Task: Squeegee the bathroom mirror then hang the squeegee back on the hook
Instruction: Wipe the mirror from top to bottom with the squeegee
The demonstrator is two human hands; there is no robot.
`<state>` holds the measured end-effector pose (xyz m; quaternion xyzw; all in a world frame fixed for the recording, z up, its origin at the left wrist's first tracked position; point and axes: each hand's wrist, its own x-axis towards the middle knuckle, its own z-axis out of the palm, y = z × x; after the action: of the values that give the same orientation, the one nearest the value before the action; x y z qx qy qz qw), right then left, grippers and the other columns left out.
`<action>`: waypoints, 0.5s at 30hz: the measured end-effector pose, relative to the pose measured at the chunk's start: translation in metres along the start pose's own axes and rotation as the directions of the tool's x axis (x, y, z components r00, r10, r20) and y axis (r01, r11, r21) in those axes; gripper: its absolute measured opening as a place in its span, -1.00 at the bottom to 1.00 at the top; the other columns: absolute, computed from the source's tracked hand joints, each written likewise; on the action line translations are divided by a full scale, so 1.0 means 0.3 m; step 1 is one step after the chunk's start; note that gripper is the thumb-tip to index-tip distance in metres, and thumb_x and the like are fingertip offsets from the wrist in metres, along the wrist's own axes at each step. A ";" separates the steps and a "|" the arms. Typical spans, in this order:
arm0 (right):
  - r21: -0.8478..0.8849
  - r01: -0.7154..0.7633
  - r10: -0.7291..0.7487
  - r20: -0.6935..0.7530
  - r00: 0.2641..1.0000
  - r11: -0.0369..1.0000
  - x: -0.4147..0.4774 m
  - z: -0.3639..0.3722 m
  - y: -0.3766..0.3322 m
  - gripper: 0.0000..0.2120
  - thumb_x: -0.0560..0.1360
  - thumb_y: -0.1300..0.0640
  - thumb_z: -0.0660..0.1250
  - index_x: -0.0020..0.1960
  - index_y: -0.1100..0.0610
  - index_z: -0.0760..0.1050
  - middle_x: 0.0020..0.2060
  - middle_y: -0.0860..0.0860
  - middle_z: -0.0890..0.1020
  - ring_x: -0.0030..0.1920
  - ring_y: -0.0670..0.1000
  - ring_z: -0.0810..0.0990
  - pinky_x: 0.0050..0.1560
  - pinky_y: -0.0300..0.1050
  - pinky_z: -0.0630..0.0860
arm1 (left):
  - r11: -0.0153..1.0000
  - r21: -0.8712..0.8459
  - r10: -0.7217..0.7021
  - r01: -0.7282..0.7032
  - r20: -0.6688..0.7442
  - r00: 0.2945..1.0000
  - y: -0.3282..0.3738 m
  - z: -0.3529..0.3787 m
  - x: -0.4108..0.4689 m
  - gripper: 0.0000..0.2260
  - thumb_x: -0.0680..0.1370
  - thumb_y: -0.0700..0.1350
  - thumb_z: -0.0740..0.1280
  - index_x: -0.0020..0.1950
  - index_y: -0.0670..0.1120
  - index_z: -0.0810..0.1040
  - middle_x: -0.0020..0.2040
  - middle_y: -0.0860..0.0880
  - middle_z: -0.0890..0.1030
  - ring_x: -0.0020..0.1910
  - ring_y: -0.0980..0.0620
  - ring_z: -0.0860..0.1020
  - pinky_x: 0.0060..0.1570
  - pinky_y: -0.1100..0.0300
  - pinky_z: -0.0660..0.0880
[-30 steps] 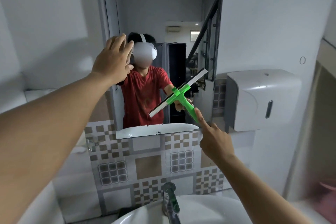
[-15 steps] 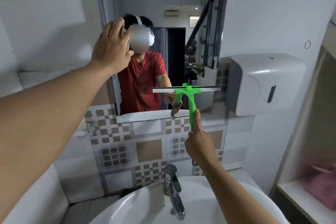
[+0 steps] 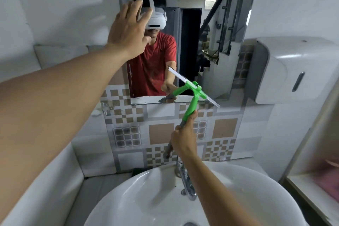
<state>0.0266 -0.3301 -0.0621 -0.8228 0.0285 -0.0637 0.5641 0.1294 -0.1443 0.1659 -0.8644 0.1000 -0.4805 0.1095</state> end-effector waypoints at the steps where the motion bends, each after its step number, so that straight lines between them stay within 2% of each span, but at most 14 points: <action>1: 0.050 -0.010 0.009 0.016 1.000 0.999 -0.011 0.022 0.001 -0.13 0.60 0.33 0.09 0.58 -0.09 -0.45 -0.03 0.08 0.56 -0.11 0.20 0.63 -0.13 0.14 0.65 | 1.000 -0.003 -0.002 0.002 -0.001 1.000 -0.001 0.002 0.001 -0.32 0.53 0.02 0.41 0.57 -0.11 0.24 0.57 -0.27 0.22 0.50 -0.34 0.23 0.44 -0.20 0.32; 2: 0.095 -0.015 0.012 0.030 0.999 0.995 -0.019 0.046 0.004 -0.14 0.60 0.34 0.09 0.59 -0.07 -0.44 0.10 -0.02 0.52 -0.14 0.14 0.62 -0.19 0.07 0.60 | 1.000 -0.002 -0.002 0.002 0.000 1.000 -0.003 0.003 0.002 -0.32 0.53 0.02 0.41 0.58 -0.11 0.23 0.57 -0.27 0.21 0.51 -0.34 0.23 0.45 -0.19 0.31; 3: 0.126 -0.016 0.011 0.037 0.999 0.992 -0.021 0.070 0.006 -0.15 0.60 0.34 0.09 0.59 -0.05 -0.44 -0.11 0.01 0.53 -0.21 0.06 0.58 -0.28 0.00 0.58 | 1.000 0.003 -0.002 0.002 0.000 1.000 -0.005 0.005 0.002 -0.32 0.54 0.03 0.40 0.58 -0.11 0.23 0.58 -0.26 0.21 0.51 -0.33 0.22 0.46 -0.19 0.30; 5: 0.157 -0.006 -0.001 0.045 0.999 0.988 -0.027 0.112 0.006 -0.17 0.62 0.32 0.09 0.60 -0.04 -0.43 -0.22 -0.04 0.44 -0.28 -0.04 0.48 -0.42 -0.24 0.48 | 1.000 0.008 -0.003 0.003 -0.001 1.000 -0.006 0.012 0.000 -0.32 0.54 0.04 0.39 0.59 -0.10 0.21 0.59 -0.25 0.19 0.53 -0.32 0.21 0.47 -0.18 0.29; 6: 0.156 0.001 -0.009 0.049 0.999 0.988 -0.032 0.135 0.004 -0.17 0.62 0.33 0.08 0.59 -0.05 -0.43 -0.24 -0.08 0.40 -0.29 -0.05 0.47 -0.44 -0.29 0.45 | 1.000 0.007 -0.004 0.005 -0.002 1.000 -0.006 0.016 -0.001 -0.32 0.55 0.04 0.38 0.60 -0.09 0.21 0.60 -0.24 0.18 0.54 -0.32 0.20 0.48 -0.17 0.28; 7: 0.152 0.004 -0.013 0.057 0.998 0.988 -0.036 0.158 0.007 -0.16 0.62 0.33 0.09 0.59 -0.07 -0.44 -0.24 -0.09 0.39 -0.28 -0.05 0.48 -0.42 -0.27 0.48 | 1.000 0.005 -0.006 0.006 -0.004 1.000 -0.006 0.017 -0.001 -0.32 0.56 0.04 0.37 0.60 -0.09 0.20 0.61 -0.23 0.18 0.54 -0.31 0.19 0.48 -0.17 0.28; 9: 0.133 0.013 -0.025 0.087 0.996 0.991 -0.046 0.203 0.016 -0.15 0.63 0.31 0.09 0.57 -0.13 -0.46 -0.15 0.02 0.52 -0.25 -0.01 0.53 -0.32 -0.13 0.59 | 1.000 0.006 -0.011 0.011 -0.008 1.000 -0.007 0.018 -0.002 -0.32 0.57 0.05 0.37 0.61 -0.08 0.19 0.61 -0.22 0.17 0.56 -0.30 0.18 0.49 -0.16 0.27; 11: 0.067 0.027 -0.033 0.091 0.995 0.997 -0.054 0.237 0.030 -0.14 0.65 0.26 0.11 0.55 -0.18 -0.49 -0.05 0.12 0.59 -0.25 0.01 0.54 -0.27 -0.09 0.58 | 1.000 0.008 -0.013 0.013 -0.010 1.000 -0.010 0.022 -0.003 -0.33 0.57 0.05 0.36 0.62 -0.07 0.18 0.61 -0.22 0.17 0.57 -0.29 0.17 0.50 -0.15 0.26; 15: -0.047 0.077 -0.073 0.073 0.995 0.996 -0.064 0.275 0.058 -0.09 0.64 0.27 0.13 0.50 -0.26 -0.52 -0.14 0.04 0.49 -0.21 0.04 0.58 -0.26 -0.05 0.55 | 1.000 0.005 -0.025 0.025 -0.018 1.000 -0.007 0.023 -0.005 -0.32 0.57 0.07 0.35 0.62 -0.06 0.19 0.62 -0.20 0.17 0.57 -0.27 0.16 0.51 -0.11 0.25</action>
<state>0.0193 -0.2578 -0.1091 -0.8387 -0.0208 -0.0549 0.5414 0.1347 -0.1413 0.1618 -0.8610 0.0889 -0.4897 0.1047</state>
